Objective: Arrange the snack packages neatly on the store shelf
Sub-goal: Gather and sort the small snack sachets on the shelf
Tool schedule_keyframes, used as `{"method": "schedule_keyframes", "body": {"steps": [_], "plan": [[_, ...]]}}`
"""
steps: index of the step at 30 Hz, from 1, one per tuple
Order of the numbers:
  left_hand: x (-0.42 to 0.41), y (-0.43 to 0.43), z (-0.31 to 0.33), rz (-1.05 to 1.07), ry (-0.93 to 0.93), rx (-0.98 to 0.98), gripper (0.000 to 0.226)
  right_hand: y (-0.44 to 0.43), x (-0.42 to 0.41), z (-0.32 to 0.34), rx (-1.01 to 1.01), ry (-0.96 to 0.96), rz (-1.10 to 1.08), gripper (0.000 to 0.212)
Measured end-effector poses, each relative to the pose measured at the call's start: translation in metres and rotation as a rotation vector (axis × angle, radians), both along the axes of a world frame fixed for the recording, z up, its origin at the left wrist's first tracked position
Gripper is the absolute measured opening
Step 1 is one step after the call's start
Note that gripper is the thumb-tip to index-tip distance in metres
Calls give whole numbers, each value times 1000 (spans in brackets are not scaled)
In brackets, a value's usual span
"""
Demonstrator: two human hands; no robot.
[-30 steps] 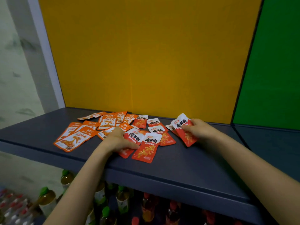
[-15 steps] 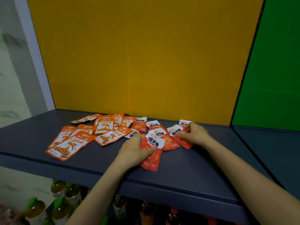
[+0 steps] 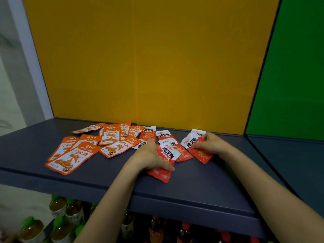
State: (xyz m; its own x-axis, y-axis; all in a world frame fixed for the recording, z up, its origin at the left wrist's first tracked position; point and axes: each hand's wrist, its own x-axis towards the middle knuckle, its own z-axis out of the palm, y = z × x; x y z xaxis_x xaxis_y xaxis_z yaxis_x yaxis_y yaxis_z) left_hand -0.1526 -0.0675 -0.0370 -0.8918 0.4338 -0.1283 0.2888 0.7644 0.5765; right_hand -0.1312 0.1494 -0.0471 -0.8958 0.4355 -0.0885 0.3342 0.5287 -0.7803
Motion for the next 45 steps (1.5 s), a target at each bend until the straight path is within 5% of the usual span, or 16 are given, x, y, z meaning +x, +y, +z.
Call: {"method": "schedule_keyframes", "body": {"steps": [6,10,13,18,22,28,36,45], "plan": [[-3,-6,-11,38,-29,167,77,2,10,2,-81,60,17,22],[-7,0,-15,115,-25,491,73,16,12,-2,-223,236,-125,23],[-16,20,-13,168,53,549,71,25,13,-2,-256,322,-220,15],[-28,49,-16,133,228,206,62,31,8,-8,-309,361,-291,20],[-25,55,-16,120,294,-148,84,34,-6,-15,-296,343,-313,13],[-26,63,-9,106,276,-247,93,42,-41,-25,-216,269,-357,53],[-41,63,-8,96,187,115,97,14,-41,-13,115,44,-413,73],[-53,66,-5,77,22,455,90,13,-49,-7,182,52,-350,71]]}}
